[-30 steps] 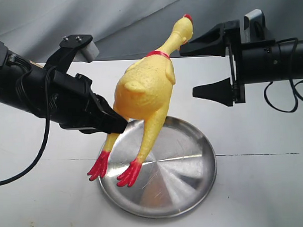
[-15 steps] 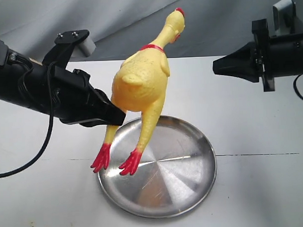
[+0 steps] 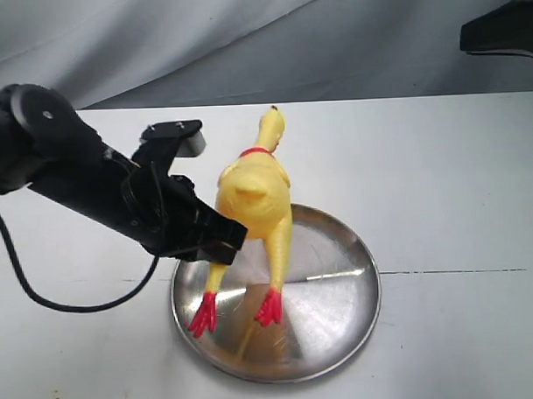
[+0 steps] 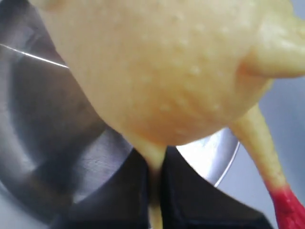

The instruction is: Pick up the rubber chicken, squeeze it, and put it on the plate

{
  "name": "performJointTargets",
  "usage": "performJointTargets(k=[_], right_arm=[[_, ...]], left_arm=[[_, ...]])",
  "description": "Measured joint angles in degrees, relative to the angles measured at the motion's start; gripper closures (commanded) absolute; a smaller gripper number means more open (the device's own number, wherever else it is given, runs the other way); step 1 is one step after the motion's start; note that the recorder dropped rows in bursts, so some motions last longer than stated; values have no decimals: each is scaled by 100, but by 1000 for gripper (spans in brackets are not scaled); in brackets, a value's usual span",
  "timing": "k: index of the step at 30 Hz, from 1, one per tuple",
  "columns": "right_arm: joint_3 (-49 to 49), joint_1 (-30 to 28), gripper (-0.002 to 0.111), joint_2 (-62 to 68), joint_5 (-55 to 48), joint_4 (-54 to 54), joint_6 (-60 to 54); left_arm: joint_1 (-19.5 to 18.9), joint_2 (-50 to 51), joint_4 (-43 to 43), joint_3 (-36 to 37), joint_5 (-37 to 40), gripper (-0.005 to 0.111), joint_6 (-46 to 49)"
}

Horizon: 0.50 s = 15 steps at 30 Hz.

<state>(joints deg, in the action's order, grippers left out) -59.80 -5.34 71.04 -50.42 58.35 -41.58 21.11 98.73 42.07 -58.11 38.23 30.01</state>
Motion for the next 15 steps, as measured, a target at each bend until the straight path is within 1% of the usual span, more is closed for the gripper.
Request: performJointTargets(k=[3, 5, 11, 15], right_arm=[[0, 107, 108, -197, -25, -404, 394], [0, 193, 108, -312, -50, -559, 565], [0, 331, 108, -503, -220, -738, 758], [0, 466, 108, -516, -253, -908, 887]], left_arm=[[250, 211, 0, 0, -125, 107, 0], [338, 343, 0, 0, -150, 107, 0], [385, 526, 0, 0, -229, 107, 0], [385, 526, 11, 167, -315, 107, 0]])
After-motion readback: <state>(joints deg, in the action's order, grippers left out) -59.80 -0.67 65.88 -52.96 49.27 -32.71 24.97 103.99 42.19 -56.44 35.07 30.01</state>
